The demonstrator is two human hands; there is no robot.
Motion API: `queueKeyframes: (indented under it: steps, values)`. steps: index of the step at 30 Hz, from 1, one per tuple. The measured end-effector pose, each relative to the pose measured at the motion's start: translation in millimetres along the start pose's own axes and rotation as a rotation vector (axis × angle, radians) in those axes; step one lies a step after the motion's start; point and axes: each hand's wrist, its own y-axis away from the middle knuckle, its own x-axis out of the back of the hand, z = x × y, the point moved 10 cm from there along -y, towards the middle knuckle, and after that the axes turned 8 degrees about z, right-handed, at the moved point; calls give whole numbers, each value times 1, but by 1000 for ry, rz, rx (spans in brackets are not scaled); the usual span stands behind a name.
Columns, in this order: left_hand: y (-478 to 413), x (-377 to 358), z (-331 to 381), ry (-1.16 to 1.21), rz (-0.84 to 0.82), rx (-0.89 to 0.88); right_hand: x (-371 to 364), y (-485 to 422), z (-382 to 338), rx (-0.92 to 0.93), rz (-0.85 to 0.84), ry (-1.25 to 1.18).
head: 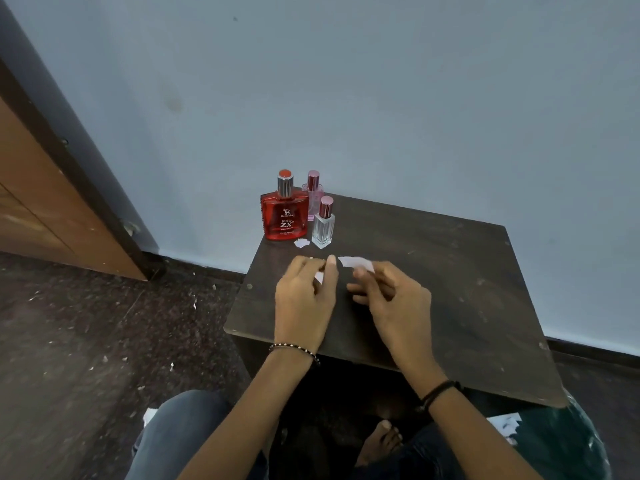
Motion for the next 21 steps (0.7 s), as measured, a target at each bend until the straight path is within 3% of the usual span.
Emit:
queueKeyframes:
  steps: [4,9,15,18,21]
  values:
    - [9,-41,-18,254,-253,490,5,2,-35,393,18,243]
    - [8,-60,-39,592,-220,819,-5,-14,-33,426,-50,416]
    - [2,-59,-50,592,-163,725,-12,-45,-29,207,3,352]
    - [4,-56,-50,515,-158,657,-43,-63,-18,13,-108,284]
    - [6,-54,-50,478,-171,628,-70,-74,-10,-55,-192,294]
